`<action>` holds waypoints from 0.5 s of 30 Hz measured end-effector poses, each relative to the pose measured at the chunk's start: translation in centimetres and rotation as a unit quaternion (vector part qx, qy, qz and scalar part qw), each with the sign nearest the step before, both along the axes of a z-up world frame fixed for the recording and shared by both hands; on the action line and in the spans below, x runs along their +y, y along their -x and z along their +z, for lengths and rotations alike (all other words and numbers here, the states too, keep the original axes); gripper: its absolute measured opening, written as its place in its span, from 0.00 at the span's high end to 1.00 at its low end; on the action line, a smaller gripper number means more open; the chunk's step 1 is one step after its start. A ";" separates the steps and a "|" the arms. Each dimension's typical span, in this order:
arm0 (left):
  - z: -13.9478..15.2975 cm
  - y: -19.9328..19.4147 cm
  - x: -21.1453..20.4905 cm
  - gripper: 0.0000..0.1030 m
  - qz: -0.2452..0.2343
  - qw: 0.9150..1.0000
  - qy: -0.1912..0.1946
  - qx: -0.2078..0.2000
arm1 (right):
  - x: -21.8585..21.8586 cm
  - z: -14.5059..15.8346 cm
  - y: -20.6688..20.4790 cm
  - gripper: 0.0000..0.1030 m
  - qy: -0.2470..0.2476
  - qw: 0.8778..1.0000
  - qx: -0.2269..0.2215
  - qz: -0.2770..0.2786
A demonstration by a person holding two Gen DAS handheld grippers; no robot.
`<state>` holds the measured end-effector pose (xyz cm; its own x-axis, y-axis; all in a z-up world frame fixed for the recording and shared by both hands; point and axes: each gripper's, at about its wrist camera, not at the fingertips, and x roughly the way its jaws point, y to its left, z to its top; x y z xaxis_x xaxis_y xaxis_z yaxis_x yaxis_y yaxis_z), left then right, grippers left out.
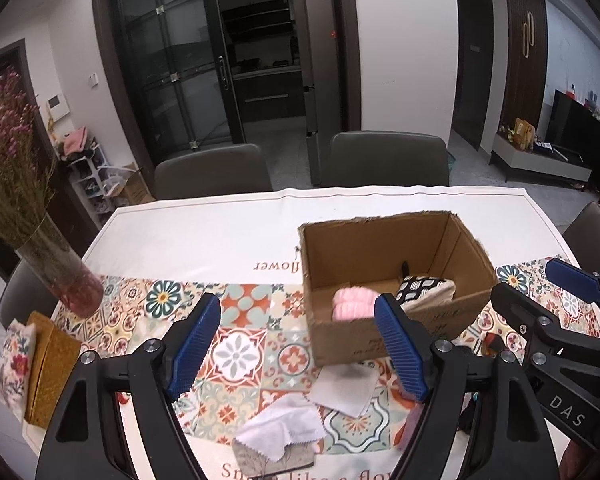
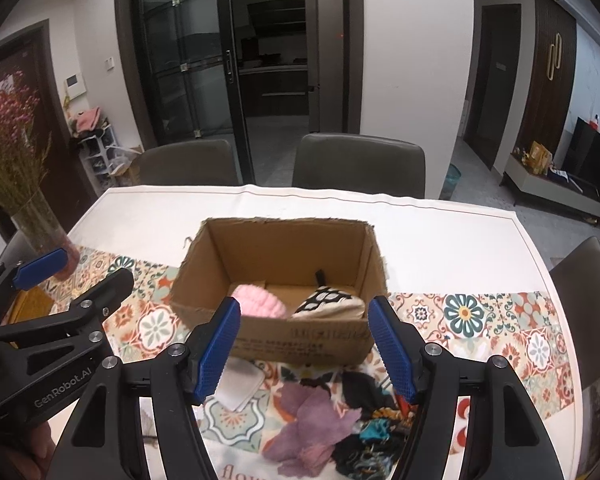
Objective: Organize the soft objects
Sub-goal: 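Withdraw both grippers from the box and move toward the white cloth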
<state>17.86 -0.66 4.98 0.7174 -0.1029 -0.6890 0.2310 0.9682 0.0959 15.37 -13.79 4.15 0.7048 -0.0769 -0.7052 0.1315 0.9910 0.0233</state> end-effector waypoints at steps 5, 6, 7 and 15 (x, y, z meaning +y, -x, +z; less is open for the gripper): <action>-0.1 1.0 1.0 0.23 0.006 1.000 0.000 0.002 | 0.9 0.0 1.0 0.35 0.002 1.000 -0.001 0.006; -0.1 1.2 1.2 0.23 0.007 1.000 0.001 0.002 | 1.0 0.0 1.2 0.35 0.003 1.000 -0.001 0.007; -0.2 1.4 1.4 0.23 0.009 1.000 0.001 0.001 | 1.1 0.0 1.3 0.35 0.002 1.000 -0.001 0.008; -1.0 2.8 2.7 0.23 0.017 1.000 0.002 0.007 | 2.4 -0.6 2.5 0.35 0.005 1.000 0.003 0.015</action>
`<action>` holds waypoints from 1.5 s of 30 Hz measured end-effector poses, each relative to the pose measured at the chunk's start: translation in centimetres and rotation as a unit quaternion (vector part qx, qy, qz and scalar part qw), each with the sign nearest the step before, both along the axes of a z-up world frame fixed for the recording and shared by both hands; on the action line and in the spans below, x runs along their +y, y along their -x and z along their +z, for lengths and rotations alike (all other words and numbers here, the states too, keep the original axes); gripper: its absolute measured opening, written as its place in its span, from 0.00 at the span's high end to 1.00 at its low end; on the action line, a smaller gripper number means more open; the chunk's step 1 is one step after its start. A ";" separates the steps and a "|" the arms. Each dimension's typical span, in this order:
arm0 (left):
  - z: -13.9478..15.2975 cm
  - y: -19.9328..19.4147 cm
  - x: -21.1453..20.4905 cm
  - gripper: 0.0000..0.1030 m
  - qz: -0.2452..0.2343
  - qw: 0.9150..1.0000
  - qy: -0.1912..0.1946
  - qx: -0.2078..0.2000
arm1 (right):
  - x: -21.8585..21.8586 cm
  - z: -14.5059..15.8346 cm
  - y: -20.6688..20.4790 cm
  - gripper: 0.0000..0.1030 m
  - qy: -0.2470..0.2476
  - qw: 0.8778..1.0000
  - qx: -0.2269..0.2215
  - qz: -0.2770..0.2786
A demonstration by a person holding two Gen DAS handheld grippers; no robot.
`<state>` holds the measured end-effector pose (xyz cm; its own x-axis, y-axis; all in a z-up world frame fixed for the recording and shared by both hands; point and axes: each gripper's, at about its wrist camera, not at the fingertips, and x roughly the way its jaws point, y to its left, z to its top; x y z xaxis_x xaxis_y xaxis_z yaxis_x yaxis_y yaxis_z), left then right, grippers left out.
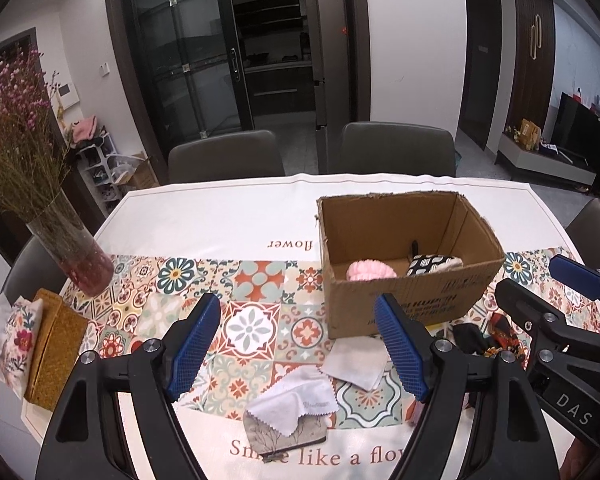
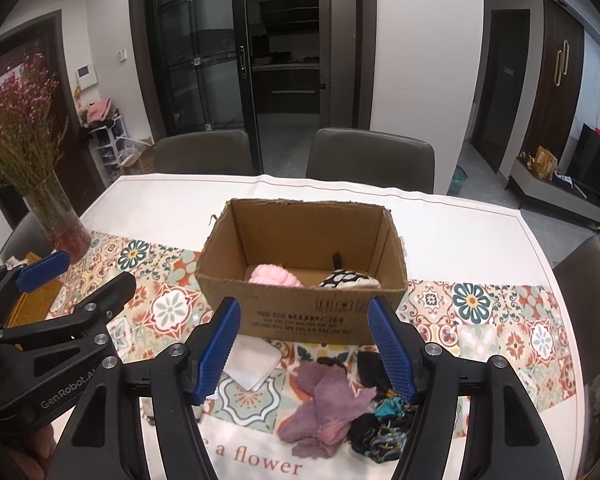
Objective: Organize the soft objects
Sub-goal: 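Withdraw both grippers from the box and move toward the white cloth, then grasp the white cloth with the left gripper while the right gripper grasps the white paper towel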
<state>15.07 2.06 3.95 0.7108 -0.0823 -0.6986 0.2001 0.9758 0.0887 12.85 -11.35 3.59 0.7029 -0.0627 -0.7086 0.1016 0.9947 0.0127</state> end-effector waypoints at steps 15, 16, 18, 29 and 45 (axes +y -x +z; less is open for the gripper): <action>-2.9 1.4 2.6 0.23 0.022 1.000 -0.002 0.013 | 2.0 -2.3 0.6 0.35 0.001 1.000 0.019 0.013; -3.1 1.5 2.7 0.23 0.024 1.000 -0.003 0.012 | 2.0 -2.6 0.5 0.35 0.001 1.000 0.021 0.013; -3.5 1.5 3.0 0.23 0.028 1.000 -0.004 0.014 | 2.2 -3.1 0.4 0.35 -0.001 1.000 0.026 0.014; -7.9 0.9 4.1 0.14 0.048 0.997 -0.004 0.054 | 2.9 -7.3 -0.8 0.29 -0.012 0.998 0.062 0.018; -14.0 -0.8 4.7 0.09 0.067 0.992 -0.020 0.107 | 3.4 -13.0 -3.2 0.28 -0.019 0.994 0.103 0.029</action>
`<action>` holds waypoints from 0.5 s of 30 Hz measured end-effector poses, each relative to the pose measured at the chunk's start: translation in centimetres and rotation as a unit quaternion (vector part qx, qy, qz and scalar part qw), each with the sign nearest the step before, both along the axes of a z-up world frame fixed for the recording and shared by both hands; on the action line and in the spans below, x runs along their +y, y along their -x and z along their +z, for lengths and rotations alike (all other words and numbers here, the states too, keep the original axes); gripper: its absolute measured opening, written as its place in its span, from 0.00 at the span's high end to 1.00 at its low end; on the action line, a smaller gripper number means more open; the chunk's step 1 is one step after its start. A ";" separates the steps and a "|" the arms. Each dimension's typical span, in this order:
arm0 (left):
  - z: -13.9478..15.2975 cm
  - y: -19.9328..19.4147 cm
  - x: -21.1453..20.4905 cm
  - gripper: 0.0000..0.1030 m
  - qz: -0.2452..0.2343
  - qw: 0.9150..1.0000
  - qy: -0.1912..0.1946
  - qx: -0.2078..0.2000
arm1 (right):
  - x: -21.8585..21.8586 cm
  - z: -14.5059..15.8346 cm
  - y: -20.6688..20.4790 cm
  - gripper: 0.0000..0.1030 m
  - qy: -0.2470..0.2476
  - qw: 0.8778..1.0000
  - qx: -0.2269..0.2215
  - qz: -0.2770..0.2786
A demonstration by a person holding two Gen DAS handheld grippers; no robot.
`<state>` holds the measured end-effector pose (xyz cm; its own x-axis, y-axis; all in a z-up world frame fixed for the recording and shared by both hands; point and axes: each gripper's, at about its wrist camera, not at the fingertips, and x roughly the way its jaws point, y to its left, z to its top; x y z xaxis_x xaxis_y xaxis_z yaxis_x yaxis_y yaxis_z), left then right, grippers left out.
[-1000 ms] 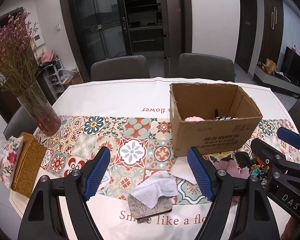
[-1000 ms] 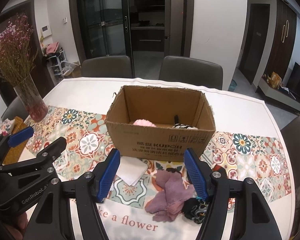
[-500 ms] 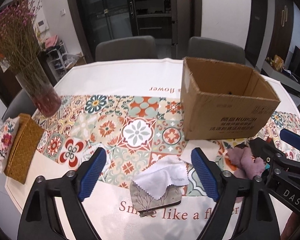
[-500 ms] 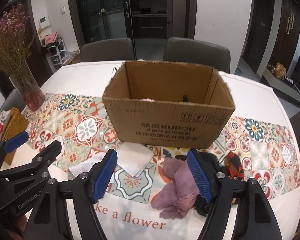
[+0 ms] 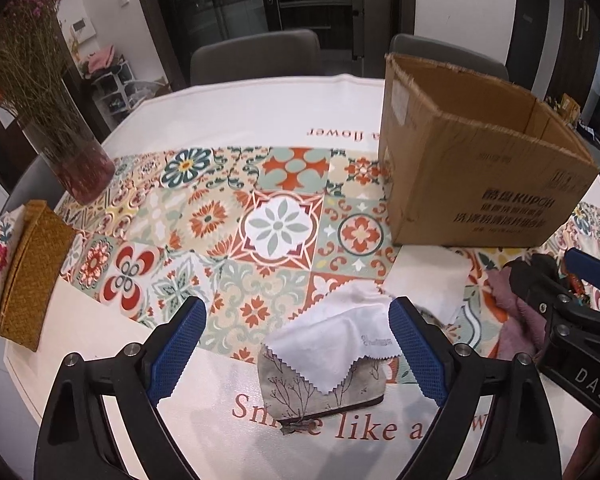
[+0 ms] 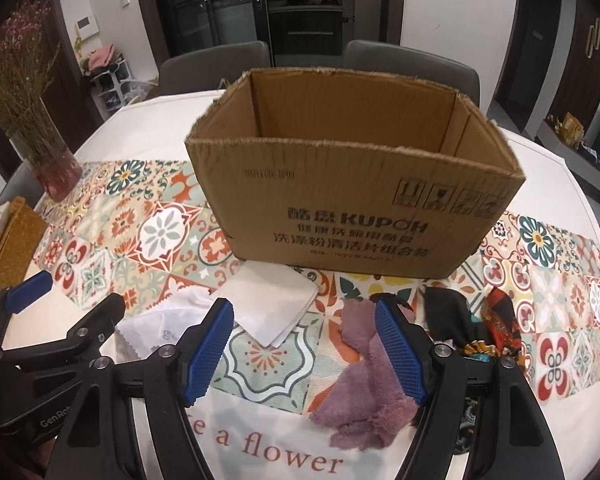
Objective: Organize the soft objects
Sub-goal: 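Grasp the white cloth with the left gripper while the right gripper grasps the white paper towel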
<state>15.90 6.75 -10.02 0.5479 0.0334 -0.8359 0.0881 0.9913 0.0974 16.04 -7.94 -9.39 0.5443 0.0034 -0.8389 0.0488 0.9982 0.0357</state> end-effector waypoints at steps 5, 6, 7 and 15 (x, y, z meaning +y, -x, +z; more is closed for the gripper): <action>-1.9 -0.3 0.2 0.09 0.003 1.000 0.002 0.019 | 0.0 -1.5 -0.8 0.28 0.004 1.000 0.012 0.002; -2.2 -0.3 0.2 0.09 0.003 1.000 0.003 0.022 | -0.1 -1.8 -0.9 0.28 0.005 1.000 0.014 0.003; -2.7 -0.4 0.2 0.09 0.003 1.000 0.003 0.025 | -0.1 -2.1 -1.0 0.28 0.005 1.000 0.017 0.004; -5.1 -1.1 0.0 0.10 -0.002 0.999 0.011 0.045 | 0.0 -4.3 -2.0 0.28 0.005 0.999 0.040 0.008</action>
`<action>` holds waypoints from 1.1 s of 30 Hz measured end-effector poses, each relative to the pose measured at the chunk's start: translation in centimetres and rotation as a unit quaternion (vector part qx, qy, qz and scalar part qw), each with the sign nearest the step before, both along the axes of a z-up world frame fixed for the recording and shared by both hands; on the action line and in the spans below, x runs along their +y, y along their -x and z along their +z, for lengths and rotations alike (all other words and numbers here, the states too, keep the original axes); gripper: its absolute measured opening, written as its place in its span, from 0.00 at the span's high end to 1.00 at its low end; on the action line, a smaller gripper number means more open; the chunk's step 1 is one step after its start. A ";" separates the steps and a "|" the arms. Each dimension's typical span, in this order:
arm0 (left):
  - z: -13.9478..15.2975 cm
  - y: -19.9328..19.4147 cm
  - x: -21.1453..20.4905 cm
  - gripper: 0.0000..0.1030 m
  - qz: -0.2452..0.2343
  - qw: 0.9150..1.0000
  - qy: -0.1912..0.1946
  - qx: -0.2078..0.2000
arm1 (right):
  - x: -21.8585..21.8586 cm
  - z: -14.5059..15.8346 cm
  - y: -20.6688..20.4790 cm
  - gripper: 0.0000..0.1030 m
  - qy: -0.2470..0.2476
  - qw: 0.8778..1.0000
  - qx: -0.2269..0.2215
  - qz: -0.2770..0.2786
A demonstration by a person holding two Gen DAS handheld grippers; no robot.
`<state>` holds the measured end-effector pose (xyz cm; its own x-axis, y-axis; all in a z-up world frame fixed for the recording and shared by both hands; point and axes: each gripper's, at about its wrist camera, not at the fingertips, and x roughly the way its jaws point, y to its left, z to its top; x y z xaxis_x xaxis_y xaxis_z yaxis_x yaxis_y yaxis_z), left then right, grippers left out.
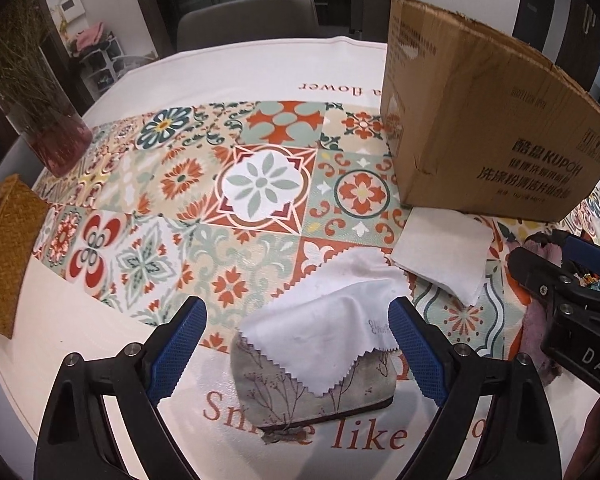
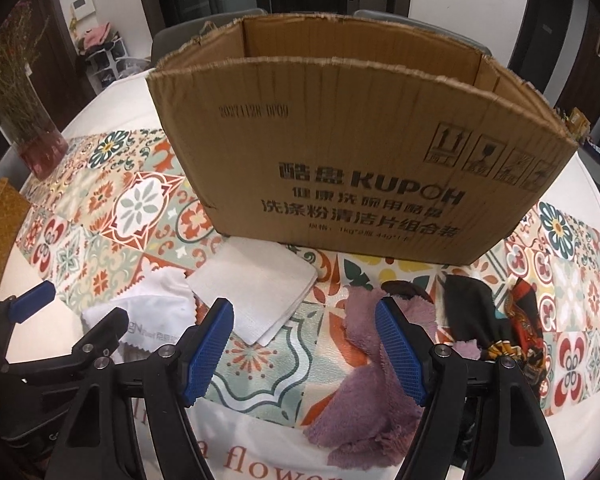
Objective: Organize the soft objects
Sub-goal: 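Grasp the white cloth with the left gripper while the right gripper grasps the white paper towel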
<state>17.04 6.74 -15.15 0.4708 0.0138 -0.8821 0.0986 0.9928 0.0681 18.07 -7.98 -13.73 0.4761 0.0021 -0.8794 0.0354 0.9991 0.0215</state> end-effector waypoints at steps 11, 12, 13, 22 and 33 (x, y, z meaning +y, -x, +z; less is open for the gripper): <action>-2.4 -1.3 -0.9 0.24 -0.012 1.000 0.009 0.026 | -0.4 -2.0 -1.1 0.28 -0.006 1.000 0.021 -0.003; -2.6 -1.4 -1.0 0.25 -0.013 0.999 0.009 0.028 | -0.4 -2.1 -1.1 0.28 -0.006 1.000 0.022 -0.003; -2.9 -1.5 -1.1 0.26 -0.016 0.999 0.010 0.031 | -0.5 -2.2 -1.1 0.28 -0.007 1.000 0.023 -0.003; -3.7 -2.0 -1.6 0.71 -0.040 0.998 0.028 0.027 | -0.7 -3.0 -1.4 0.28 -0.010 1.000 0.029 -0.002; -2.8 -2.4 -1.0 0.89 -0.039 0.999 0.026 0.008 | 0.2 -3.4 -2.0 0.28 -0.013 1.000 0.020 0.002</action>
<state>19.45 5.76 -17.92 0.4539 -0.0687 -0.8884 0.1762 0.9842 0.0139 20.05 -7.81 -17.11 0.4409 0.0282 -0.8971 0.0318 0.9984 0.0471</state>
